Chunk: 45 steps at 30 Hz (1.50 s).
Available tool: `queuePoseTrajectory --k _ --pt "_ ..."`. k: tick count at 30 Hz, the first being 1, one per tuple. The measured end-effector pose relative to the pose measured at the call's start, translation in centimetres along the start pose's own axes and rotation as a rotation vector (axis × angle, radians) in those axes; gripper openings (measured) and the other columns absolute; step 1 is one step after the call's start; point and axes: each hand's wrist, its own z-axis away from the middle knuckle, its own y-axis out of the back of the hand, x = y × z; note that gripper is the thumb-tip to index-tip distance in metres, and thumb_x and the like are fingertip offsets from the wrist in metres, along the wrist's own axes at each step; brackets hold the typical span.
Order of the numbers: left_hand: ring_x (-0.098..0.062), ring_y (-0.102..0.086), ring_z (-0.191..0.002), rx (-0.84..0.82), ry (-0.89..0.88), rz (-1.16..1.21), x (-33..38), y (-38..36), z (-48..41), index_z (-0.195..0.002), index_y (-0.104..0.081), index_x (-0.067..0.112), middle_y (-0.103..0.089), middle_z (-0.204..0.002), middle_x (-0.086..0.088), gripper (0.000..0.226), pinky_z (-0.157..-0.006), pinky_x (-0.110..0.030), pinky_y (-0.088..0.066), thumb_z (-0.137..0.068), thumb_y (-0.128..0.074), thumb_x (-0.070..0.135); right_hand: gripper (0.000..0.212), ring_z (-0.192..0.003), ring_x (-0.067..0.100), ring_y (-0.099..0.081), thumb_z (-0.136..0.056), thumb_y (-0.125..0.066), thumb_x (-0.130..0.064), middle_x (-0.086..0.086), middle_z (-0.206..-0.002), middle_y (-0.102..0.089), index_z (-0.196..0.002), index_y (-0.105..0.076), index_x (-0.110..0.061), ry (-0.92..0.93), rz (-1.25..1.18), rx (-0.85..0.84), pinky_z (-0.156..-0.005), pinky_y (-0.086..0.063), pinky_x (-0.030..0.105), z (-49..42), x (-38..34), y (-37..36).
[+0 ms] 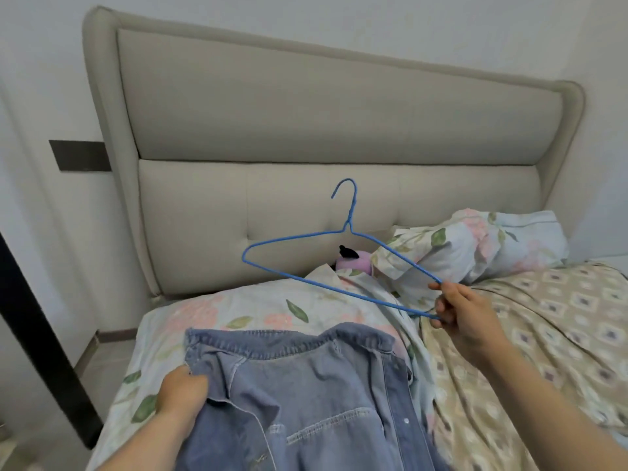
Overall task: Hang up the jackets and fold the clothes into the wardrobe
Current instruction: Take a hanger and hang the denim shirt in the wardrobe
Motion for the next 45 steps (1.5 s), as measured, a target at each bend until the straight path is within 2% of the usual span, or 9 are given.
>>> queuePoseTrajectory --k 4,11,16,21,24,30,38,42,45 --pt "-0.035 -0.061 -0.079 0.080 -0.095 0.030 0.6 2.3 -0.4 -0.075 -0.068 0.006 -0.066 -0.081 -0.018 0.027 -0.066 -0.037 -0.045 -0.075 -0.052 0.028 0.027 -0.038 0.009 -0.029 -0.101 -0.044 -0.014 0.000 -0.047 -0.036 -0.093 -0.061 0.005 -0.066 0.023 -0.150 -0.036 -0.035 0.025 1.3 -1.9 2.1" --pt "-0.031 -0.059 -0.081 0.065 -0.083 0.586 1.9 7.7 0.4 -0.088 -0.065 -0.002 -0.064 -0.087 -0.023 0.020 -0.065 -0.034 -0.044 -0.083 -0.047 -0.008 0.027 -0.036 0.011 -0.032 -0.099 -0.048 -0.011 0.007 -0.049 -0.039 -0.090 -0.064 0.008 -0.236 0.175 -0.241 -0.034 -0.036 0.024 3.7 3.5 2.0" --pt "-0.021 -0.063 -0.044 -0.042 -0.073 0.766 4.3 9.0 3.9 -0.074 -0.060 0.003 -0.065 -0.055 -0.012 0.020 -0.043 -0.028 -0.053 -0.078 -0.046 -0.011 0.027 -0.039 0.013 -0.033 -0.101 -0.050 -0.017 0.005 -0.052 -0.040 -0.093 -0.067 0.003 -0.304 0.261 -0.177 -0.038 -0.035 0.023 4.3 7.4 1.3" --pt "-0.024 -0.066 -0.069 -0.004 -0.003 0.872 5.0 12.9 3.4 -0.093 -0.068 0.002 -0.067 -0.088 -0.017 0.021 -0.057 -0.029 -0.058 -0.078 -0.054 -0.003 0.027 -0.038 0.013 -0.033 -0.100 -0.051 -0.014 0.004 -0.049 -0.036 -0.096 -0.063 0.009 -0.327 0.223 -0.053 -0.035 -0.037 0.024 4.0 6.7 5.1" --pt "-0.023 -0.064 -0.072 0.017 0.088 0.967 5.7 13.0 3.6 -0.091 -0.068 0.001 -0.068 -0.077 -0.010 0.015 -0.063 -0.032 -0.057 -0.080 -0.058 0.003 0.025 -0.040 0.015 -0.034 -0.099 -0.053 -0.012 0.004 -0.050 -0.038 -0.092 -0.066 0.007 -0.290 0.286 -0.055 -0.036 -0.037 0.026 5.1 7.5 3.1" --pt "-0.018 -0.055 -0.051 -0.251 -0.164 0.686 7.8 5.5 7.2 -0.073 -0.055 0.007 -0.058 -0.060 -0.009 0.025 -0.037 -0.026 -0.038 -0.080 -0.042 -0.012 0.028 -0.043 0.014 -0.043 -0.100 -0.054 -0.021 0.002 -0.054 -0.046 -0.082 -0.068 -0.005 -0.359 0.301 -0.163 -0.041 -0.040 0.025 7.8 11.9 -4.2" --pt "-0.015 -0.056 -0.056 -0.473 -0.287 -0.444 -3.3 3.2 4.2 -0.082 -0.061 0.008 -0.060 -0.062 -0.002 0.012 -0.054 -0.025 -0.038 -0.089 -0.062 0.016 0.025 -0.069 0.027 -0.058 -0.095 -0.049 -0.013 0.009 -0.073 -0.063 -0.073 -0.058 -0.005 -0.140 0.945 -0.142 -0.067 -0.047 0.039 7.9 15.2 -3.4" --pt "-0.025 -0.063 -0.088 -0.071 -0.536 -0.606 -6.1 4.2 2.8 -0.090 -0.068 0.015 -0.068 -0.087 -0.006 0.009 -0.073 -0.032 -0.046 -0.088 -0.069 0.023 0.025 -0.062 0.015 -0.053 -0.092 -0.059 -0.024 0.001 -0.069 -0.061 -0.070 -0.060 -0.014 -0.218 1.074 -0.322 -0.057 -0.041 0.028 7.0 15.0 -4.3" --pt "-0.041 -0.055 -0.108 0.191 -0.525 -0.734 -6.7 5.0 1.0 -0.123 -0.057 0.007 -0.060 -0.114 -0.019 0.061 -0.089 -0.048 -0.045 -0.072 -0.082 0.028 0.038 -0.053 0.013 -0.035 -0.089 -0.067 -0.021 0.002 -0.058 -0.039 -0.060 -0.043 -0.014 -0.258 0.989 -0.352 -0.048 -0.030 0.024 6.7 15.5 -4.9"
